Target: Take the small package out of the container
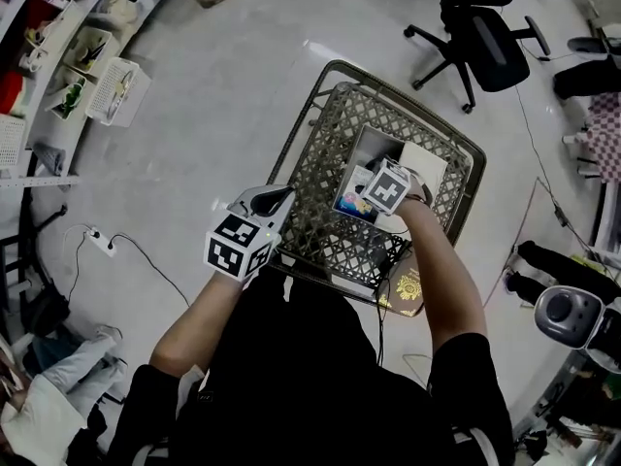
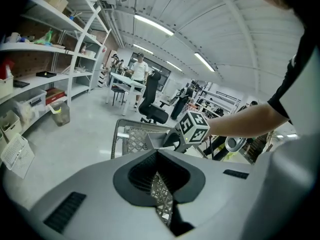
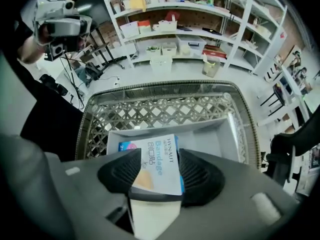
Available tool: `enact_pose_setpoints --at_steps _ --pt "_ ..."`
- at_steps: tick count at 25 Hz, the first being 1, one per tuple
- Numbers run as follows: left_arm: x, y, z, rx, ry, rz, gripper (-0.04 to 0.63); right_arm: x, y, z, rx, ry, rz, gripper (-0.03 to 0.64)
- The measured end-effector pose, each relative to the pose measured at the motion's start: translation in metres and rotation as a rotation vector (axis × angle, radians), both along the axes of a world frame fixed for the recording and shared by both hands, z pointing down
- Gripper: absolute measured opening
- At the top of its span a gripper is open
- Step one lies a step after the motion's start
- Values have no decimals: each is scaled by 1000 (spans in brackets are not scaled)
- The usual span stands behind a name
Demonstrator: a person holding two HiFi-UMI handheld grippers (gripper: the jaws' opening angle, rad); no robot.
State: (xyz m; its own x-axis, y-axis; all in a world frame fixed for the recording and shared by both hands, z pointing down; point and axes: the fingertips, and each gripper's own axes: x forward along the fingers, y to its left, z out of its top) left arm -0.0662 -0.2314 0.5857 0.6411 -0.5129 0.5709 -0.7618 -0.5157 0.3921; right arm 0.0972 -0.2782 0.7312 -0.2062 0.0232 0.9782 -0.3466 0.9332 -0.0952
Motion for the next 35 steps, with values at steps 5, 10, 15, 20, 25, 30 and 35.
enact_pose_setpoints --at_steps 5,10,15,20,25,30,35 --pt "31 3 4 8 -7 130 -2 -10 15 -28 98 -84 -1 247" --pt "64 0 14 8 -6 258 37 -21 33 -55 136 -140 19 247" --pt "96 -7 46 16 -82 430 120 -26 53 -68 158 -158 24 247" --pt "121 -9 74 15 -132 591 152 -33 66 -77 163 -188 45 245" --pt "149 9 85 86 -147 801 152 -35 80 -84 140 -228 114 245" --pt "154 15 86 87 -148 813 103 -18 100 -97 159 -198 195 244" --pt "153 20 58 119 -121 772 97 -3 119 -140 226 -256 313 244"
